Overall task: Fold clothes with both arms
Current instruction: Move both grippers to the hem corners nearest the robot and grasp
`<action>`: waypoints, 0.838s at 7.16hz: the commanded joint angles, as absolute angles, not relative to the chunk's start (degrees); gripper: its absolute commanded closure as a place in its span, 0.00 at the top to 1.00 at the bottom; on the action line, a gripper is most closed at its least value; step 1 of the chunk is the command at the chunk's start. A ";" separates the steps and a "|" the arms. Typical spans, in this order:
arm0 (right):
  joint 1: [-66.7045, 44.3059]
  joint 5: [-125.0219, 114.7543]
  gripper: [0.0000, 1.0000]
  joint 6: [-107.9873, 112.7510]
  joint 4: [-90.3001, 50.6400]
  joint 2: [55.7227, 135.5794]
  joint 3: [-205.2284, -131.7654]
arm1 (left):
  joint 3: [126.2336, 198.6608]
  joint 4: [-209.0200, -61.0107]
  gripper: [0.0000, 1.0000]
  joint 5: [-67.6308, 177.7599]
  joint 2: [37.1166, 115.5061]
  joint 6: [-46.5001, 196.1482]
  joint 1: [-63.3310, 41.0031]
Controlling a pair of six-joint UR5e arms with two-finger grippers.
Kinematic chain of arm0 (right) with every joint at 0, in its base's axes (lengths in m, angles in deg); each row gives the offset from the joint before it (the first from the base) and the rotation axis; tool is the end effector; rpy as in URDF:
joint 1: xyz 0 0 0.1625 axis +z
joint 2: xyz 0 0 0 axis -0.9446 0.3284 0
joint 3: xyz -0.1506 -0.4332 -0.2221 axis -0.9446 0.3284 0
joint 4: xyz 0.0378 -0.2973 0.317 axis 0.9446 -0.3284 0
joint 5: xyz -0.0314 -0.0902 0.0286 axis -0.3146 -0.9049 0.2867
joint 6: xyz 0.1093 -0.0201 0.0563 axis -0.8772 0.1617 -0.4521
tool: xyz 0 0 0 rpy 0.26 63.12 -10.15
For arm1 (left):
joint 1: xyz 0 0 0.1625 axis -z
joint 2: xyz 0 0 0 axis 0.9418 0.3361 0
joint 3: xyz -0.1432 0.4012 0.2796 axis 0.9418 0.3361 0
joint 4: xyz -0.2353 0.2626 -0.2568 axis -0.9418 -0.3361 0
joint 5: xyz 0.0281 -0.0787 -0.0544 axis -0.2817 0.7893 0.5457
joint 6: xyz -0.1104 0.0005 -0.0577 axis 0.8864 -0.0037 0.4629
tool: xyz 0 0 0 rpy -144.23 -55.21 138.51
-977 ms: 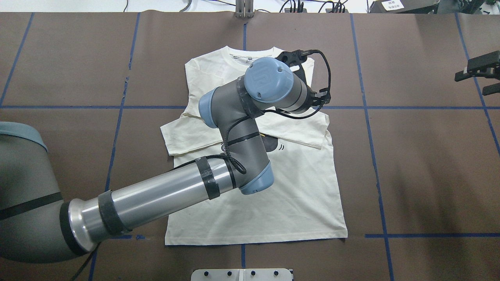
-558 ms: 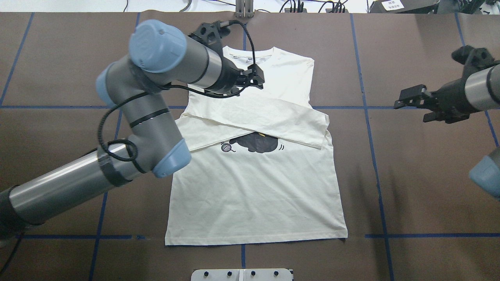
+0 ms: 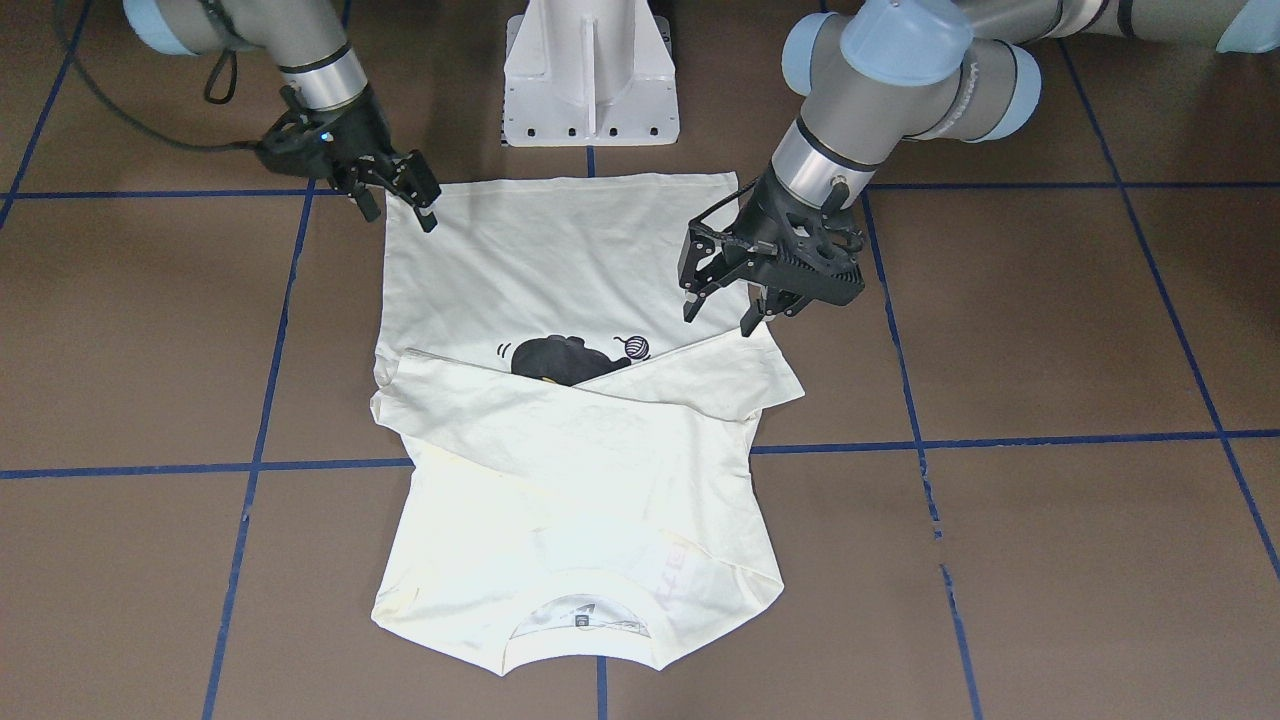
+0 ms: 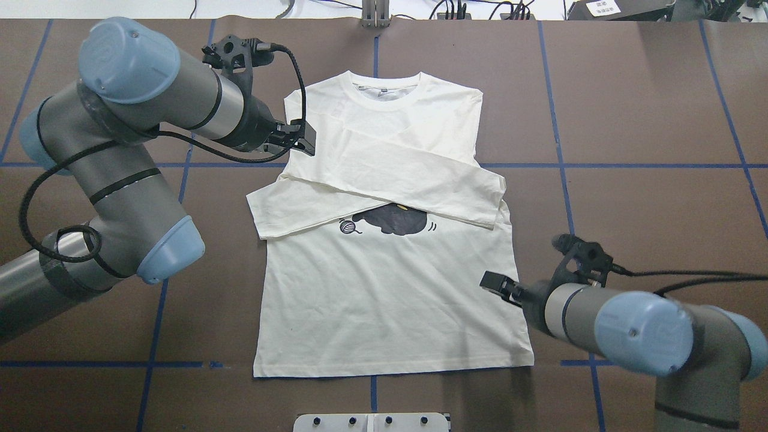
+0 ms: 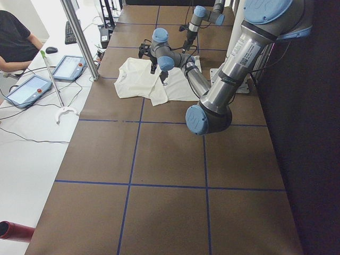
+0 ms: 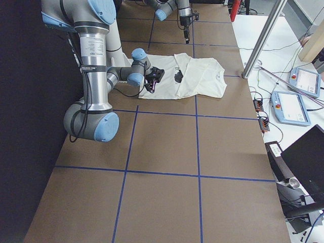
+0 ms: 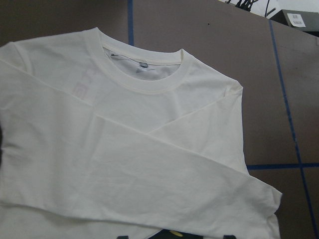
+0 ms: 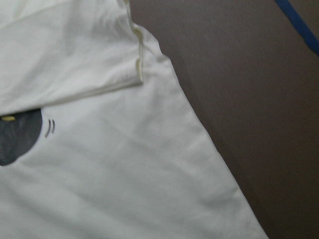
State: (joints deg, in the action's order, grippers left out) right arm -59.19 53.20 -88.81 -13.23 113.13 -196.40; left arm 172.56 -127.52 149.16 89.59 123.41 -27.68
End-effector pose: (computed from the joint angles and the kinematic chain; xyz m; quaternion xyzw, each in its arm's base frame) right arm -0.4871 -0.2556 0.4356 0.0436 -0.4508 0.2583 0.8533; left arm 0.4762 -0.5473 0.2650 0.1331 0.5251 -0.0015 0.8405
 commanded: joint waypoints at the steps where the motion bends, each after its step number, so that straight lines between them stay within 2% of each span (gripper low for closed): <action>1: -67.04 46.20 0.85 -93.86 -21.98 113.47 -197.14 | 171.85 -127.63 0.69 149.63 88.97 123.37 -27.82; 3: -69.24 46.11 0.82 -96.76 -22.18 114.96 -197.14 | 171.06 -128.59 0.69 149.63 89.06 125.30 -27.91; 5: -70.39 46.02 0.73 -97.83 -25.33 114.97 -197.23 | 170.44 -129.39 0.69 149.63 89.15 126.10 -27.91; 6: -70.48 46.02 0.64 -98.01 -25.52 114.96 -197.23 | 170.36 -129.39 0.69 149.63 89.24 126.19 -27.91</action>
State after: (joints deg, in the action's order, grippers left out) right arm -70.15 46.07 -97.64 -24.63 114.93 -197.21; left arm 170.54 -129.26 149.63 89.14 125.95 -27.90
